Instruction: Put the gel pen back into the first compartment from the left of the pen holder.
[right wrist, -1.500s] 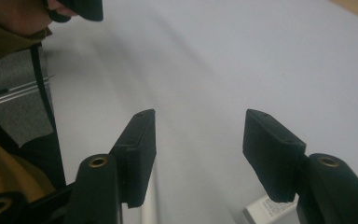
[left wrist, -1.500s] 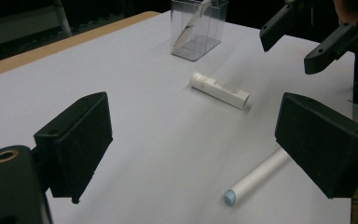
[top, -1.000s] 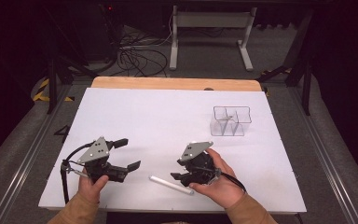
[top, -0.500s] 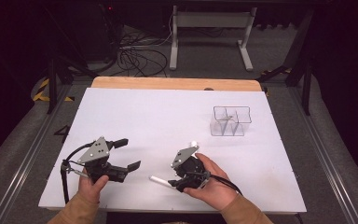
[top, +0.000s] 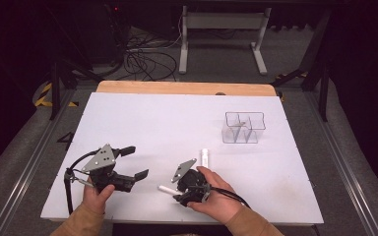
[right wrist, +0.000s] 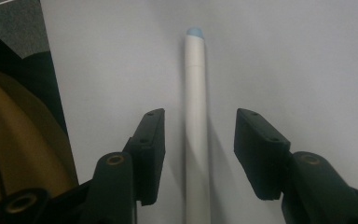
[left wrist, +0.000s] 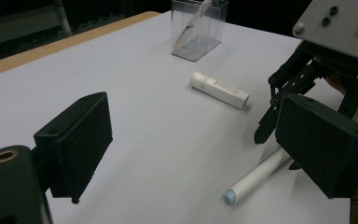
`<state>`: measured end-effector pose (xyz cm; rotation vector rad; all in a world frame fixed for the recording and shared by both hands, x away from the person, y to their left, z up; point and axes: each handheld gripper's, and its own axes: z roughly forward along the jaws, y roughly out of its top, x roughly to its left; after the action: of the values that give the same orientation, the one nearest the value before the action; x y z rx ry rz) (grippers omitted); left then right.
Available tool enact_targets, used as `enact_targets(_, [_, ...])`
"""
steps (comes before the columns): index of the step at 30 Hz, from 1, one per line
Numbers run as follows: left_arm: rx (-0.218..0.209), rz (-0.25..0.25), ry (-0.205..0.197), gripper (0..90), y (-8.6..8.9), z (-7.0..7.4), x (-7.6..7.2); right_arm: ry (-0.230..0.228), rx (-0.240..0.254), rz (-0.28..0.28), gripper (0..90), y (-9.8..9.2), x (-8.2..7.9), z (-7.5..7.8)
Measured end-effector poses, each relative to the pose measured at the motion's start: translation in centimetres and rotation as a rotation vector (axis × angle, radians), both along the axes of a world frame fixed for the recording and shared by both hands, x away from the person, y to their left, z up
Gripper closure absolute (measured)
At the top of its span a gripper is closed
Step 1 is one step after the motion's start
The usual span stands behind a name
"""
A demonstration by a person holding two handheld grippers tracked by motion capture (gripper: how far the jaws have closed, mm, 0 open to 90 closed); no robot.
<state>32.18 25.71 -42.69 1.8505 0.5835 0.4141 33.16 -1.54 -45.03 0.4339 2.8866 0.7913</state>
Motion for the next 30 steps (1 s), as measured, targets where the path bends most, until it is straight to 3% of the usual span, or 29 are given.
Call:
enact_targets(12, [-0.005,-0.003,0.008,11.8,-0.1,-0.1,0.0,-0.021,-0.054,0.025,68.0,1.1,0.1,-0.9])
enact_targets(21, [-0.001,-0.003,0.003,11.8,-0.1,-0.1,0.0,-0.009,-0.044,0.025,77.6,1.2,0.1,-0.9])
enact_targets(30, [0.0,-0.002,0.003,11.9,-0.1,-0.1,0.0,-0.002,-0.036,0.006,78.8,1.1,0.1,-1.0])
